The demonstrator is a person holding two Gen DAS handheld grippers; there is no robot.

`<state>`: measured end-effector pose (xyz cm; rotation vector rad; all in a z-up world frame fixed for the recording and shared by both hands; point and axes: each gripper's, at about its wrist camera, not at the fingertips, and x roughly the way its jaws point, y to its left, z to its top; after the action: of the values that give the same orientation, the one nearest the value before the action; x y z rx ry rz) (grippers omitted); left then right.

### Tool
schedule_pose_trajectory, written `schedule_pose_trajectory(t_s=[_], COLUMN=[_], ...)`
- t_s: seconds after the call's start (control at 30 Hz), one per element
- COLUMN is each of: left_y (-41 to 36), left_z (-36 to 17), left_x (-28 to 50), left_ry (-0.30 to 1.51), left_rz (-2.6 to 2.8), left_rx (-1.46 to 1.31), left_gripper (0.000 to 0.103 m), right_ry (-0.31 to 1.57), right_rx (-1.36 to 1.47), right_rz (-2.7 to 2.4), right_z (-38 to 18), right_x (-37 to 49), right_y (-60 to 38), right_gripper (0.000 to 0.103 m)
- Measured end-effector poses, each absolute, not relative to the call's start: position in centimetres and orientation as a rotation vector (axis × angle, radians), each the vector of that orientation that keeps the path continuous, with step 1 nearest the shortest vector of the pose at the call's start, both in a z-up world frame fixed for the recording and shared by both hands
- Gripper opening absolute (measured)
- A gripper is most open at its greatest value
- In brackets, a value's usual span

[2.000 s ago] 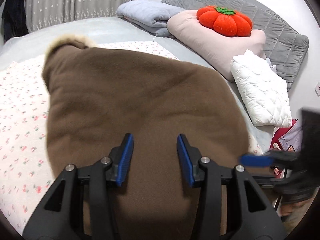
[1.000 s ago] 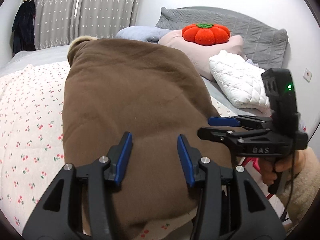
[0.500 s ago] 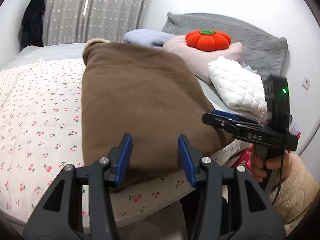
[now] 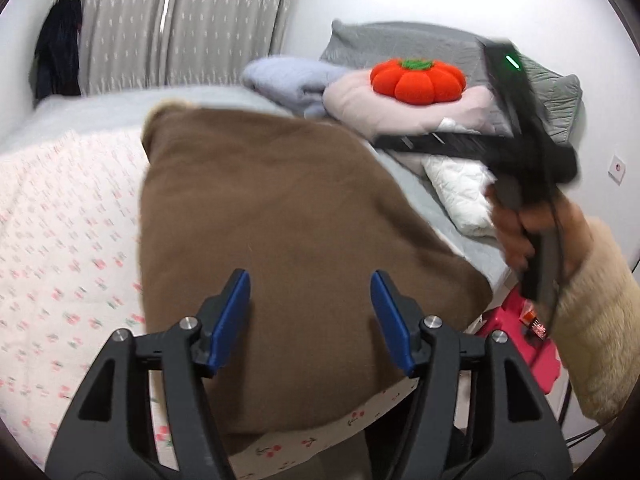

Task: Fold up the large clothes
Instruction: 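Press and smooth the folded coat bundle with both open grippers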

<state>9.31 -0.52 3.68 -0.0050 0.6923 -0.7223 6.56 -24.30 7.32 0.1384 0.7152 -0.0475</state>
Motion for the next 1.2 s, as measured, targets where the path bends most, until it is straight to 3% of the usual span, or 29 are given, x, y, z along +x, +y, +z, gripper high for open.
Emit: schedule_pose_trajectory(t_s=[0.2,0.37,0.53,0.63,0.7,0.9,1.2], left_y=[-1.7,-1.4,-1.3,-1.6,-1.9,-2.0,-3.6], left_z=[1.8,1.9,2.4,2.8,3.2,3.8,2.0], left_x=[8.7,8.8,8.7,8.4,7.9,6.7,6.1], left_ry=[0.666,0.680,0.680,0.681,0.676,0.656,0.680], left_rz=[-0.733,-0.738,-0.673,-0.651,-0.637,-0.603,-0.557], left_rx=[0.055,0.025,-0.043,-0.078,-0.079,-0.073,0.020], left_gripper=[0.065,0.066,0.068,0.068,0.068,0.068,0.069], right_ry=[0.896,0.901,0.806,0.764,0.736,0.713,0.819], right_rx=[0.218,0.290,0.302,0.292,0.283,0.289,0.395], right_rz=[-0.117,-0.115,-0.106,-0.050,-0.010,0.063,0.039], right_z=[1.2,-0.4,2.4,3.3,4.1,3.3,-2.0], right_x=[14.0,13.1,6.9,2.5,0.8,-3.5,-3.6], right_y=[-28.0,-29.4,-29.0,-27.9,-27.1,-23.8,-23.9], right_gripper=[0.020,0.020,0.029,0.044,0.049,0.051,0.052])
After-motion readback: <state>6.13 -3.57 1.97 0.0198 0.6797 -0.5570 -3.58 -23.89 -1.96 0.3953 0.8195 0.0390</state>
